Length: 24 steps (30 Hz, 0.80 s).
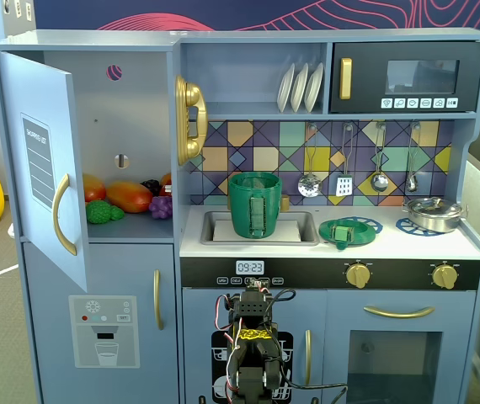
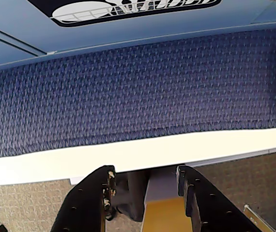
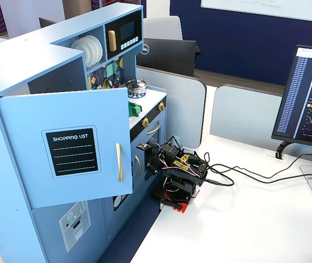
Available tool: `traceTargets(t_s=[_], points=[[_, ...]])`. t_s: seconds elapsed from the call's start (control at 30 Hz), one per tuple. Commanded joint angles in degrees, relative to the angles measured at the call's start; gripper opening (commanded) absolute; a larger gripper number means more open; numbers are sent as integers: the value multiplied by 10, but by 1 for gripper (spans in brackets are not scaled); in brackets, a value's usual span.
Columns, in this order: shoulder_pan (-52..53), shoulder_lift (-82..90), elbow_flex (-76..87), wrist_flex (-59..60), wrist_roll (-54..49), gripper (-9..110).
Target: Pick up the lid from the counter and put it on the green recipient
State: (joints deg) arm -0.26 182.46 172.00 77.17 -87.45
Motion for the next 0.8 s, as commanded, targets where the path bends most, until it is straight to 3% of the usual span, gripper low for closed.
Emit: traceTargets(t_s=[0.0,0.4,0.5,0.77], points=[[27,-3,-3,106,1,0],[27,-3,-3,106,-3,0],[40,-4,-10,37,-3,0],[86,-201,-297,-146,-63,0]])
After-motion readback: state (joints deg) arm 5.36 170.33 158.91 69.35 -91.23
